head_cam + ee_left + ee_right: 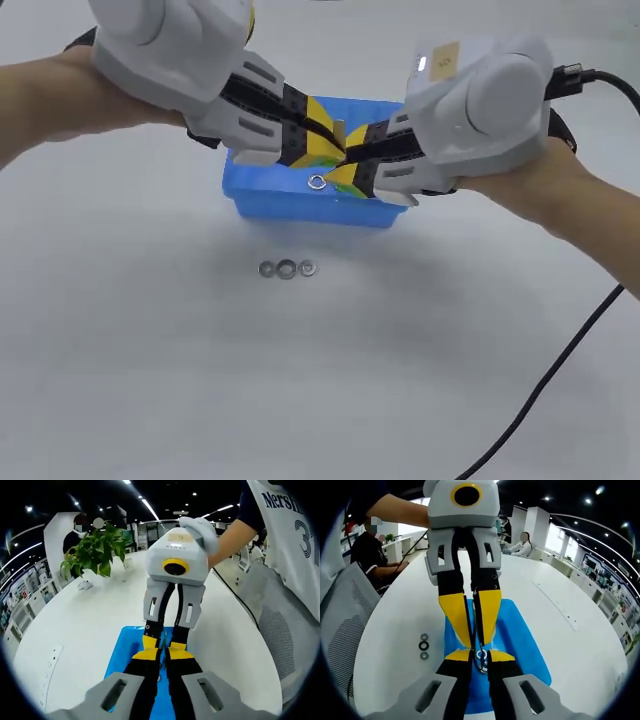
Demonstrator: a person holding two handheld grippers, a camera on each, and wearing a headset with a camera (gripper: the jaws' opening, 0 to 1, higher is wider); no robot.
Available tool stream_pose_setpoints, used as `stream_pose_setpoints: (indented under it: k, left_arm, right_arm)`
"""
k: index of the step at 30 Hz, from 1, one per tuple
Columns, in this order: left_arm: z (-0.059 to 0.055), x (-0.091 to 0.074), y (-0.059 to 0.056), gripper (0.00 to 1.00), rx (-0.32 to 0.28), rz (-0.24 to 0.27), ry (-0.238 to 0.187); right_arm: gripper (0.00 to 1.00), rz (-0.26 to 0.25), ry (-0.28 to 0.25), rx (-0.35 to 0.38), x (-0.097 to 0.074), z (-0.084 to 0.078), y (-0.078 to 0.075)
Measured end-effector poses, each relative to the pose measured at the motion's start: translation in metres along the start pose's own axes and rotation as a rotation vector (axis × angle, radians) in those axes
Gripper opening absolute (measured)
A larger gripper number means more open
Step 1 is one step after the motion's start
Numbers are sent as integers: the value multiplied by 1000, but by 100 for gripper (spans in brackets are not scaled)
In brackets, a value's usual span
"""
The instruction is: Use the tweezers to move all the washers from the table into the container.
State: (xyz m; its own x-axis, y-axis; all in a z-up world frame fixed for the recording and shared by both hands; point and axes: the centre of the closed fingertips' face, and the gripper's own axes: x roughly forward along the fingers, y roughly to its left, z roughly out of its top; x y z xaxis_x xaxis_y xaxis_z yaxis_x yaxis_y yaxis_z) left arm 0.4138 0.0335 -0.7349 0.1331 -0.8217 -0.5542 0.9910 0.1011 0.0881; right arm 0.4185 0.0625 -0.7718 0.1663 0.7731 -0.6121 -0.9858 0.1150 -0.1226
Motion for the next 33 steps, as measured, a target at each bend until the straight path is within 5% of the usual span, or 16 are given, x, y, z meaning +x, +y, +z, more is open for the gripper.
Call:
stream_pose_setpoints:
  k: [24, 33]
  left_arm:
    - [17, -12, -5, 8, 49, 32, -27]
    - [36, -25, -15, 8, 96, 48, -60]
  right_arm:
    - [8, -10, -39, -26, -8, 16, 2]
    - [7, -1, -53, -64, -13, 31, 8]
